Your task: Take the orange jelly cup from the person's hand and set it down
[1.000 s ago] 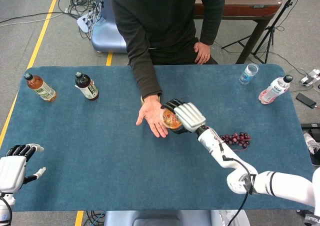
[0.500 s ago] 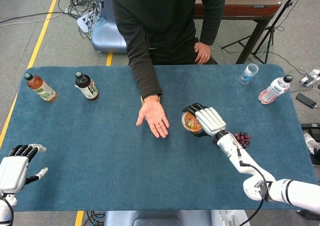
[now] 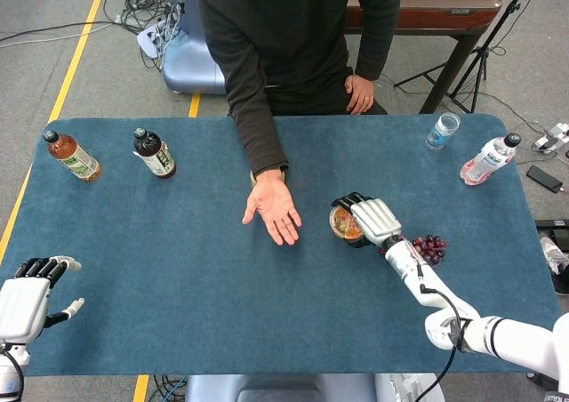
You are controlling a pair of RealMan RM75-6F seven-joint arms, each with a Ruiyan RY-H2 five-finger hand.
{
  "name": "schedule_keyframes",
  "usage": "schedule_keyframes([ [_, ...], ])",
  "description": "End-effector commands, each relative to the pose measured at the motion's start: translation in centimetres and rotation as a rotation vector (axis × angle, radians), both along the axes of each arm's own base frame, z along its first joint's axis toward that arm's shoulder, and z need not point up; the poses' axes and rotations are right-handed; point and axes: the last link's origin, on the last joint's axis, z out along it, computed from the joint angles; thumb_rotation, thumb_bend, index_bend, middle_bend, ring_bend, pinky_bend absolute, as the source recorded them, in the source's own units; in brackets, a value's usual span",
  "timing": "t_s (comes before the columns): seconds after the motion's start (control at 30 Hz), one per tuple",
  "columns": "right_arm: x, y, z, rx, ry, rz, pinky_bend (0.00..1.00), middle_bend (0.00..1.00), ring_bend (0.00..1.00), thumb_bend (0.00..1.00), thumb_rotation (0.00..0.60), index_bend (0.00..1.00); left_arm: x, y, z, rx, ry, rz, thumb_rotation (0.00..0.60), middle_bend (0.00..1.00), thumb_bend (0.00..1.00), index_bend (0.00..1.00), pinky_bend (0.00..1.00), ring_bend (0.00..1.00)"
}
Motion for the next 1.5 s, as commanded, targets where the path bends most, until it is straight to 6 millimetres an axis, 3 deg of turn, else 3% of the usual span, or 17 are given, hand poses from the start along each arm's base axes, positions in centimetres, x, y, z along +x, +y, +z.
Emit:
schedule_keyframes([
  [0.03, -0.2, 0.0, -0.4, 0.014, 0.013, -0.002, 0.20, 0.18, 0.05, 0.34, 0.600, 0.13, 0.0, 0.0, 0.0, 0.002, 0.000, -0.001, 0.600, 0.35, 0.17, 0.38, 0.22, 0.29],
  [0.17, -0.3, 0.2, -0.4, 0.021, 0.015, -0.006, 0.11, 0.10, 0.00, 0.33, 0.600, 0.00, 0.0, 0.0, 0.0, 0.000, 0.000, 0.001, 0.600, 0.35, 0.17, 0.38, 0.22, 0.29],
  [0.4, -0.1, 0.5, 0.6, 0.000, -0.006, 0.004, 0.07, 0.01, 0.00, 0.32, 0.600, 0.00, 0.0, 0.1, -0.2, -0.003, -0.001, -0.003, 0.600, 0.35, 0.17, 0.39, 0.22, 0.29],
  [0.63, 0.0, 2.2, 4.4, -0.104, -0.026, 0.035, 0.06, 0.02, 0.00, 0.32, 0.600, 0.00, 0.1, 0.4, -0.1, 0.000, 0.000, -0.006, 0.600, 0.35, 0.17, 0.39, 0.22, 0.29],
  [0.83, -2.0, 5.1, 8.5, -0.241, -0.022, 0.002, 0.06, 0.06, 0.00, 0.32, 0.600, 0.00, 0.0, 0.7, 0.0, 0.007, -0.005, -0.005, 0.600, 0.35, 0.17, 0.39, 0.22, 0.29],
  [1.07, -5.5, 10.1, 12.6, -0.358, -0.006, -0.071, 0.06, 0.06, 0.00, 0.32, 0.600, 0.00, -0.1, 1.1, 0.0, 0.018, -0.006, -0.003, 0.600, 0.35, 0.17, 0.39, 0.22, 0.29],
  [1.37, -9.0, 17.0, 15.3, -0.439, 0.002, -0.162, 0.06, 0.10, 0.00, 0.31, 0.600, 0.00, 0.1, 1.4, -0.3, 0.009, -0.010, -0.005, 0.600, 0.35, 0.17, 0.38, 0.22, 0.29],
  [1.5, -9.7, 18.5, 15.7, -0.451, 0.024, -0.181, 0.06, 0.10, 0.00, 0.31, 0.600, 0.00, 0.3, 1.4, -0.5, 0.010, -0.018, -0.011, 0.600, 0.35, 0.17, 0.38, 0.22, 0.29],
])
